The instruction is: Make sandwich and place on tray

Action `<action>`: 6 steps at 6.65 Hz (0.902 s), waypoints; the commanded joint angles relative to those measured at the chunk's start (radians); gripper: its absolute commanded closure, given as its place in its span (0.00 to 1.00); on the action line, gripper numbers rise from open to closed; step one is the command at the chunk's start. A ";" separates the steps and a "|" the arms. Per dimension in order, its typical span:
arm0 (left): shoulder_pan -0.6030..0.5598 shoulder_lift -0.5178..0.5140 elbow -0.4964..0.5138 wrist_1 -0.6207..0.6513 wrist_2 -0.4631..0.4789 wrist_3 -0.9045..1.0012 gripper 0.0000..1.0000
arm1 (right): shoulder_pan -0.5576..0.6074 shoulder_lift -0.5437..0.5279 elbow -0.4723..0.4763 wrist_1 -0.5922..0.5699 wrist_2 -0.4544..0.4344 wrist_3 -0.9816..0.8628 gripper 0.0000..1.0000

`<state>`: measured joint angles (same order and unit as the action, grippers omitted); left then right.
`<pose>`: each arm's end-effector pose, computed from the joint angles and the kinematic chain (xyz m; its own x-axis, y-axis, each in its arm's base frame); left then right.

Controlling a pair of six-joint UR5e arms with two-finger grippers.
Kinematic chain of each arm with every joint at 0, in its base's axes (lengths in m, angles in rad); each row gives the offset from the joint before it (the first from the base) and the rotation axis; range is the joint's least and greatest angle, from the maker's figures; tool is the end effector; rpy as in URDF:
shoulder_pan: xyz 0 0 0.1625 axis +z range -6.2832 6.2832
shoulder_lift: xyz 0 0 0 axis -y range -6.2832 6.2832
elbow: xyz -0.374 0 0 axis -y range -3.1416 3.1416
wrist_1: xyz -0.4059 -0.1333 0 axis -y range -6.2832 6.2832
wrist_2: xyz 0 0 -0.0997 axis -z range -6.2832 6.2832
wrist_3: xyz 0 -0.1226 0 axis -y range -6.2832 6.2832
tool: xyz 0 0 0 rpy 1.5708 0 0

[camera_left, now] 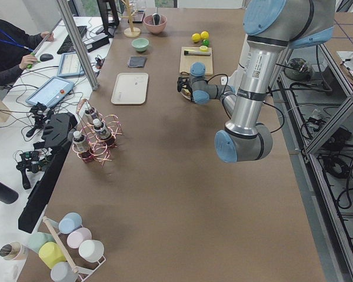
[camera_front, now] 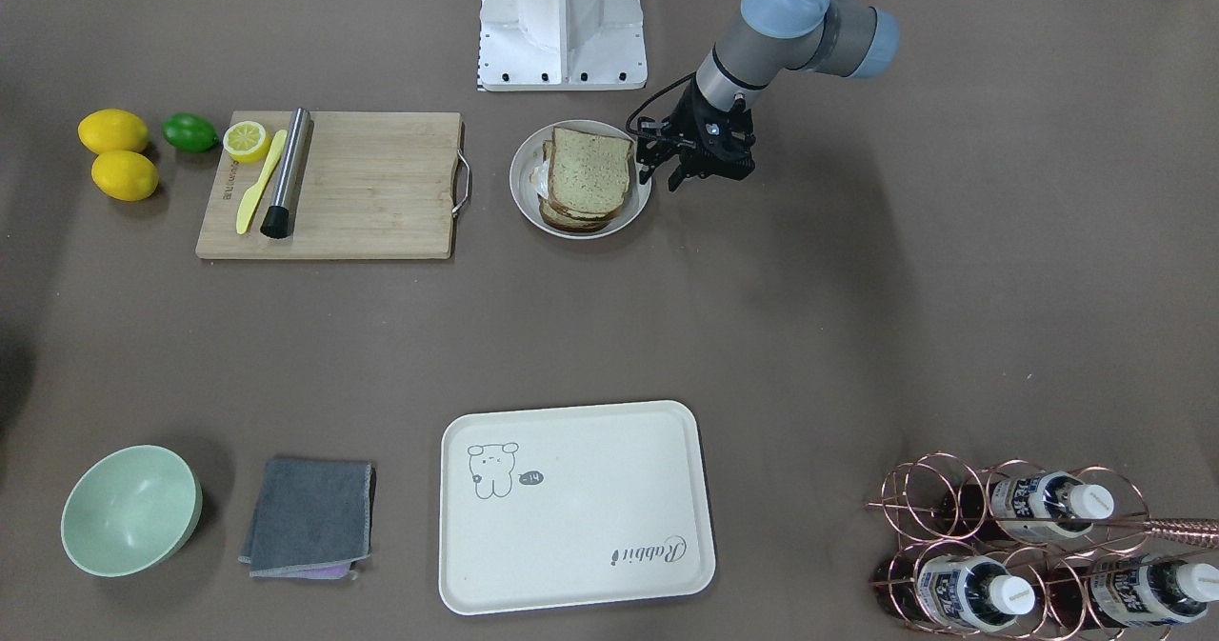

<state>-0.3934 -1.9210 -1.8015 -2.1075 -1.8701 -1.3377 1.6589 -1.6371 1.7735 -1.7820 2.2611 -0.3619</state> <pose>0.5323 -0.3261 0.2527 0.4215 0.0640 -0.9046 0.0248 0.9963 0.0821 0.0963 -0.4630 0.5822 0.7455 -0.2439 0.6203 0.1884 0.9698 0.1549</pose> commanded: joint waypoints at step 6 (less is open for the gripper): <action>0.018 -0.026 0.074 -0.088 -0.001 0.002 1.00 | 0.001 0.003 -0.003 0.004 0.000 0.000 0.00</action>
<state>-0.3757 -1.9385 -1.7281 -2.1918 -1.8703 -1.3357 1.6598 -1.6345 1.7712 -1.7779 2.2611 -0.3620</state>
